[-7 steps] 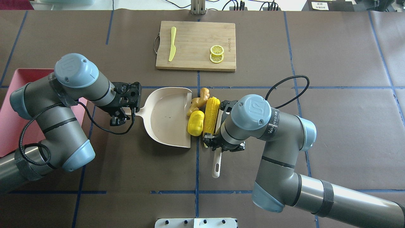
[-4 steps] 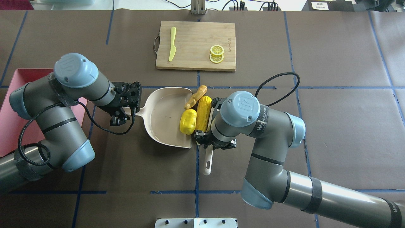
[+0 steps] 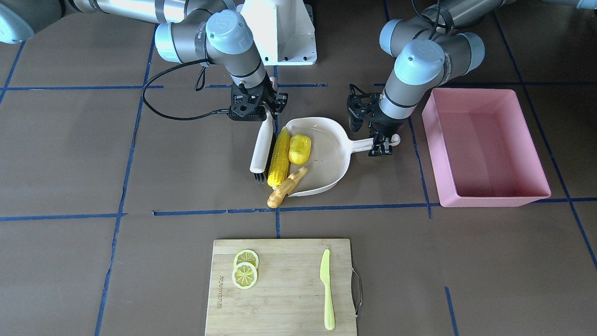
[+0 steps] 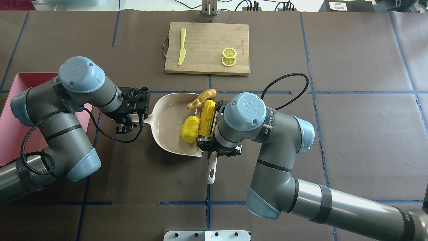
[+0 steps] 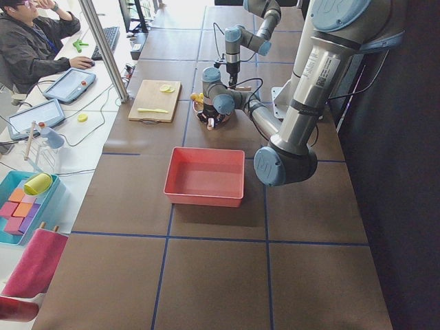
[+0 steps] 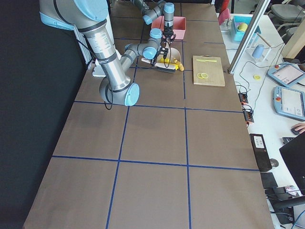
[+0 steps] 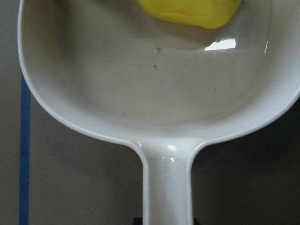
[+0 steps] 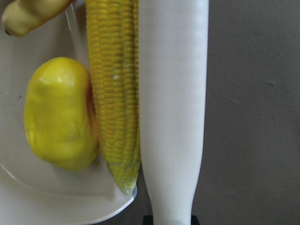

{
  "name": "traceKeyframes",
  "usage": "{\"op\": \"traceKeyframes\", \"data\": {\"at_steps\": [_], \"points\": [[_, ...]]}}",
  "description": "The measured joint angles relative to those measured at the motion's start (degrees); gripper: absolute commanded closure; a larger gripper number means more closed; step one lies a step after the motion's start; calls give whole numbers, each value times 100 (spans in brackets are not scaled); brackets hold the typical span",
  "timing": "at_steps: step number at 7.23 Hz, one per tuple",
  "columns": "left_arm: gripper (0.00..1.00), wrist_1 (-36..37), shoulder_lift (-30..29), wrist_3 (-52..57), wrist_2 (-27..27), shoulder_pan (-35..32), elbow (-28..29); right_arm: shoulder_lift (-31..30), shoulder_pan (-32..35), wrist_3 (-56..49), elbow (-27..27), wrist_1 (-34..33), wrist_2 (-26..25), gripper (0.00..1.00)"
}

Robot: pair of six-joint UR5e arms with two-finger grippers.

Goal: Sweep and dump trash into bin
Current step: 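Sweep the corn, potato and ginger into the dustpan with the right-held brush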

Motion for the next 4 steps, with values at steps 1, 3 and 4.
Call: {"op": "traceKeyframes", "data": {"at_steps": [1,3,4], "points": [[100,105,-37,1,-13,5,5,7,0,0,2,6,3,100],[100,182,-74,1,-22,9,13,55,0,-2,-41,12,-1,100],[100,190,-76,0,-23,9,13,146,0,-6,-127,9,-3,100]]}}
